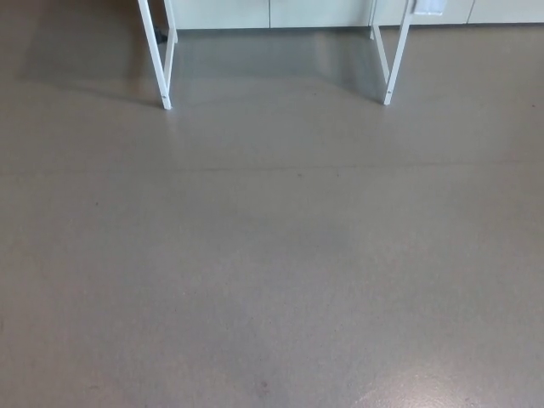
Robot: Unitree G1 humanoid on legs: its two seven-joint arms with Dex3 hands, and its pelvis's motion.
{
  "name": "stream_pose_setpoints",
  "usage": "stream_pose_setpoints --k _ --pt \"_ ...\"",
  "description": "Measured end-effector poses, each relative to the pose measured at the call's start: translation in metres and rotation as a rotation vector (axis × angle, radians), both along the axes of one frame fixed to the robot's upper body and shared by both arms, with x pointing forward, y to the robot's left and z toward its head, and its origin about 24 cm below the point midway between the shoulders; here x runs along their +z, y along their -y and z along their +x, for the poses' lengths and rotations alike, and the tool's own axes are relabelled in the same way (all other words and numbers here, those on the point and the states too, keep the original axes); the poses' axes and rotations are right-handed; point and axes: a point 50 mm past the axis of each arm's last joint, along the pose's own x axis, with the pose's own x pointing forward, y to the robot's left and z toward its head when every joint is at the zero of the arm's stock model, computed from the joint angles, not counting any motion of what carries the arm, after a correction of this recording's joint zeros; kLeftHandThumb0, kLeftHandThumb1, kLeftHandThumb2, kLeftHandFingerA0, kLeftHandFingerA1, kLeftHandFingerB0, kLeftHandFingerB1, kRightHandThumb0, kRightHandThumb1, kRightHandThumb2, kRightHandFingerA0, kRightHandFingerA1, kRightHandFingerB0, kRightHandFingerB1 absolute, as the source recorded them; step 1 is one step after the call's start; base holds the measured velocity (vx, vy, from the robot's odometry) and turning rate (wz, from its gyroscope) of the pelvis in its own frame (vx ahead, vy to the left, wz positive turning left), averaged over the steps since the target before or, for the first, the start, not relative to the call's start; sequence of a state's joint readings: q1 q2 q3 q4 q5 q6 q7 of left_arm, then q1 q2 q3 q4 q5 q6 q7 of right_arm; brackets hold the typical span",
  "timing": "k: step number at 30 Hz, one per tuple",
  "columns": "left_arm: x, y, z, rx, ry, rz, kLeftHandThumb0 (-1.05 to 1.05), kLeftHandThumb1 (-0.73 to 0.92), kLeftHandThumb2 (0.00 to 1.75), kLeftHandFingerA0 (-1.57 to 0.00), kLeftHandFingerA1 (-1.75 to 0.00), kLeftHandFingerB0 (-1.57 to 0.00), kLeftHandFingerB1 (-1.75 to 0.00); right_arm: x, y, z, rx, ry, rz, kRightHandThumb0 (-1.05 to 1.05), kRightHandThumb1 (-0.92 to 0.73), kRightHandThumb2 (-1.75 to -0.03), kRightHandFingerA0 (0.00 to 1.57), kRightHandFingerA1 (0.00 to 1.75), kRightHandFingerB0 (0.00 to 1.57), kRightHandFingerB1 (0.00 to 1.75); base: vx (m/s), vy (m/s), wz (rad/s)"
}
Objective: The robot walks towards a desk on which a file tray is kept in the middle and a stapler is kept to its right. The robot lifts the stapler using its right hand and places it on the file tray.
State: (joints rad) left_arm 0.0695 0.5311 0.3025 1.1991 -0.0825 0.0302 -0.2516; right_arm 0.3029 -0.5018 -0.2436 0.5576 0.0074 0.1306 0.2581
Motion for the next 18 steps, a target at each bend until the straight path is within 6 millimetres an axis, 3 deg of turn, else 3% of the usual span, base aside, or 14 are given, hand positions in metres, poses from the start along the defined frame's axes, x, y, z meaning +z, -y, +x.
stream_pose_setpoints --k 1,2,5,6,7,12,13,14,16,17,18 --pt "0.0 0.0 -0.0002 -0.001 -0.001 0.0 -0.81 0.87 0.88 -0.06 -0.74 0.0 -0.45 -0.0004 0.0001 -0.0003 0.0 -0.002 0.001 -0.42 -0.57 -0.58 0.31 0.43 0.0 0.16 0.0 0.0 0.0" --pt "0.0001 0.0 -0.0002 -0.002 0.0 0.0 -0.78 0.92 0.78 -0.02 -0.76 0.0 -0.47 -0.0014 0.0004 -0.0009 -0.002 -0.005 0.003 -0.49 -0.43 -0.75 0.29 0.52 0.0 0.16 0.0 0.0 0.0" --pt "0.0001 0.0001 -0.0008 -0.005 -0.002 -0.001 -0.79 0.91 0.81 -0.04 -0.8 0.0 -0.53 -0.0024 0.0009 -0.0012 -0.005 -0.009 0.004 -0.52 -0.45 -0.77 0.37 0.55 0.0 0.15 0.0 0.0 0.0" --pt "0.0 0.0002 -0.0005 -0.007 -0.003 -0.001 -0.78 0.92 0.8 -0.09 -0.81 0.0 -0.54 -0.003 0.0007 -0.0013 0.001 -0.013 0.002 -0.53 -0.46 -0.77 0.29 0.52 0.0 0.14 0.0 0.0 0.0" --pt "-0.0002 0.0005 -0.0004 -0.012 -0.007 0.0 -0.8 0.89 0.82 -0.03 -0.83 0.0 -0.55 -0.0041 0.0006 -0.0016 0.002 -0.017 0.003 -0.52 -0.45 -0.76 0.27 0.52 0.0 0.14 0.0 0.0 0.0" --pt "-0.0006 0.0007 0.0007 -0.008 -0.007 -0.001 -0.79 0.91 0.8 -0.05 -0.78 0.0 -0.44 -0.006 -0.0002 -0.0017 0.007 -0.025 0.005 -0.51 -0.46 -0.76 0.3 0.53 0.0 0.12 0.0 0.0 0.0" --pt "-0.0009 0.0009 0.0002 -0.009 -0.01 -0.001 -0.67 0.66 0.92 -0.19 -0.52 -0.13 -0.45 -0.006 -0.0004 -0.0016 0.01 -0.024 0.004 -0.51 -0.45 -0.76 0.32 0.54 0.0 0.13 0.0 0.0 0.0" --pt "-0.0012 0.0011 0.0008 -0.007 -0.012 -0.001 -0.67 0.66 0.92 -0.18 -0.52 -0.12 -0.44 -0.0061 -0.0004 -0.0018 0.011 -0.024 0.004 -0.44 -0.59 -0.57 0.41 0.44 0.0 0.19 0.0 0.0 0.0" --pt "-0.0018 0.0022 0.0052 -0.003 -0.007 -0.001 -0.68 0.67 0.93 -0.18 -0.52 -0.13 -0.44 -0.0062 -0.0003 -0.0015 0.01 -0.023 0.005 -0.44 -0.59 -0.57 0.42 0.44 0.0 0.21 0.0 0.0 0.0" --pt "-0.0021 0.0026 0.0065 -0.003 -0.007 -0.001 -0.68 0.67 0.92 -0.18 -0.52 -0.12 -0.44 -0.0058 -0.0005 -0.0008 0.012 -0.021 0.005 -0.47 -0.47 -0.77 0.37 0.55 0.0 0.18 0.0 0.0 0.0" --pt "-0.0026 0.003 0.0069 -0.001 -0.007 -0.003 -0.67 0.67 0.94 -0.19 -0.53 -0.12 -0.45 -0.0048 -0.0014 0.0005 0.018 -0.017 0.002 -0.43 -0.6 -0.58 0.39 0.43 0.0 0.22 0.0 0.0 0.0"
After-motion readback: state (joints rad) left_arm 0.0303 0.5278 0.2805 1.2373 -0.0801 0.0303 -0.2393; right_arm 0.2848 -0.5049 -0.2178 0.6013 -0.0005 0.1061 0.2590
